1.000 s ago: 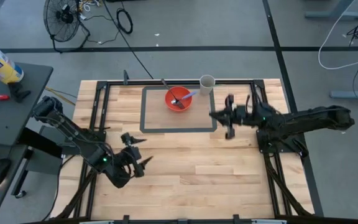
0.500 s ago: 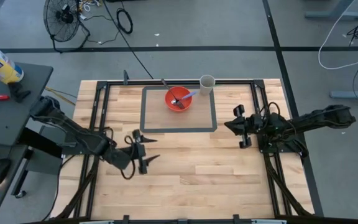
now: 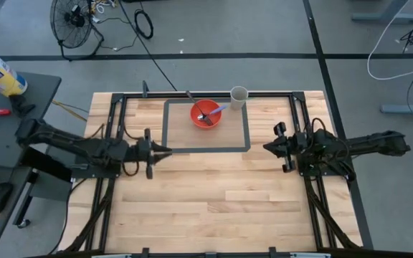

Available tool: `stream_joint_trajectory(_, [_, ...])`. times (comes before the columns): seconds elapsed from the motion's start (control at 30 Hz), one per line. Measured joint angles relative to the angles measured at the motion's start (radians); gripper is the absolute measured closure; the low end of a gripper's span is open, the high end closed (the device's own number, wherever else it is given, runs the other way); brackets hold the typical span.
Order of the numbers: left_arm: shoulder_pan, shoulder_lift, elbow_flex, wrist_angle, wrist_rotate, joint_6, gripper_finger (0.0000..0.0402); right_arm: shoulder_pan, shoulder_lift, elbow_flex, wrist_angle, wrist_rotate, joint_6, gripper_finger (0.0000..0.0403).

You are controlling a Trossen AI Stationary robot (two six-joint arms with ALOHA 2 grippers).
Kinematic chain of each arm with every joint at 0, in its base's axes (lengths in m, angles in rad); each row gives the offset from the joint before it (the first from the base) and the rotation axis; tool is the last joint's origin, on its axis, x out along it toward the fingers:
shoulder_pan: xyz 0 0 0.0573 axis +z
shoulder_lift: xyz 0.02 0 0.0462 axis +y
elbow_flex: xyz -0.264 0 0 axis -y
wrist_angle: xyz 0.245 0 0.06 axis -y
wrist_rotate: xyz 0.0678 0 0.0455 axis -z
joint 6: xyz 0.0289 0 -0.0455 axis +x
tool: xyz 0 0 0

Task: Pick & Place Utensil
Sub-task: Return to Home Position

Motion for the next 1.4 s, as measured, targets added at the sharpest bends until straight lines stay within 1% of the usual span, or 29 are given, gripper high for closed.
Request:
stream_joint_trajectory(0.07, [0.05, -0.038, -0.025, 0.002, 0.041, -0.014, 0.0346, 0.0, -0.06, 0.0, -0.081, -0.045, 0.063, 0.0396])
stream_joint_trajectory(0.13, [0.088, -0.07, -0.049, 0.0, 0.085, -0.02, 0.0361, 0.0, -0.11, 0.0, -0.144, -0.105, 0.085, 0.0396])
stream_joint_trajectory(0.23, [0.128, -0.122, -0.082, -0.014, 0.088, -0.015, 0.0377, 0.0, -0.169, 0.0, -0.24, -0.15, 0.103, 0.0397])
stream_joint_trajectory(0.37, [0.159, -0.239, -0.111, -0.096, -0.02, 0.006, 0.039, 0.0, -0.193, 0.0, -0.282, -0.125, 0.126, 0.0394])
stream_joint_trajectory(0.43, [0.163, -0.313, -0.116, -0.13, -0.064, 0.006, 0.0393, 0.0, -0.196, 0.0, -0.281, -0.104, 0.101, 0.0394])
stream_joint_trajectory(0.47, [0.163, -0.344, -0.116, -0.145, -0.066, 0.006, 0.0393, 0.0, -0.196, 0.0, -0.282, -0.086, 0.075, 0.0394])
stream_joint_trajectory(0.5, [0.163, -0.373, -0.116, -0.155, -0.056, 0.007, 0.0393, 0.0, -0.195, 0.0, -0.287, -0.07, 0.054, 0.0394])
stream_joint_trajectory(0.57, [0.163, -0.427, -0.116, -0.168, 0.003, 0.007, 0.0392, 0.0, -0.193, 0.0, -0.303, -0.048, 0.028, 0.0394])
stream_joint_trajectory(0.63, [0.163, -0.46, -0.116, -0.176, 0.065, 0.007, 0.0389, 0.0, -0.191, 0.0, -0.306, -0.035, 0.029, 0.0394])
stream_joint_trajectory(0.7, [0.162, -0.483, -0.116, -0.202, 0.1, 0.001, 0.0389, 0.0, -0.191, 0.0, -0.305, -0.036, 0.036, 0.0393])
stream_joint_trajectory(0.77, [0.162, -0.507, -0.116, -0.244, 0.098, 0.002, 0.039, 0.0, -0.191, 0.0, -0.305, -0.036, 0.035, 0.0392])
stream_joint_trajectory(0.9, [0.162, -0.569, -0.116, -0.305, 0.062, 0.012, 0.0395, 0.0, -0.191, 0.0, -0.304, -0.036, 0.035, 0.0392])
stream_joint_trajectory(1.07, [0.162, -0.691, -0.116, -0.356, 0.102, 0.01, 0.0392, 0.0, -0.191, 0.0, -0.304, -0.036, 0.035, 0.0392])
stream_joint_trajectory(1.13, [0.161, -0.76, -0.116, -0.4, 0.078, 0.01, 0.0391, 0.0, -0.191, 0.0, -0.303, -0.036, 0.035, 0.0392])
stream_joint_trajectory(1.23, [0.161, -0.763, -0.118, -0.428, 0.031, 0.009, 0.0391, 0.0, -0.19, 0.0, -0.302, -0.036, 0.035, 0.0392])
stream_joint_trajectory(1.27, [0.16, -0.76, -0.12, -0.42, 0.032, 0.007, 0.0393, 0.0, -0.189, 0.0, -0.303, -0.036, 0.035, 0.0392])
stream_joint_trajectory(1.3, [0.16, -0.751, -0.136, -0.363, 0.045, 0.007, 0.0394, 0.0, -0.188, 0.0, -0.304, -0.035, 0.035, 0.0392])
stream_joint_trajectory(1.33, [0.16, -0.753, -0.165, -0.312, 0.061, 0.005, 0.0395, 0.0, -0.189, 0.0, -0.304, -0.036, 0.035, 0.0392])
stream_joint_trajectory(1.4, [0.16, -0.763, -0.22, -0.276, 0.075, 0.002, 0.0396, 0.0, -0.188, 0.0, -0.305, -0.035, 0.035, 0.0392])
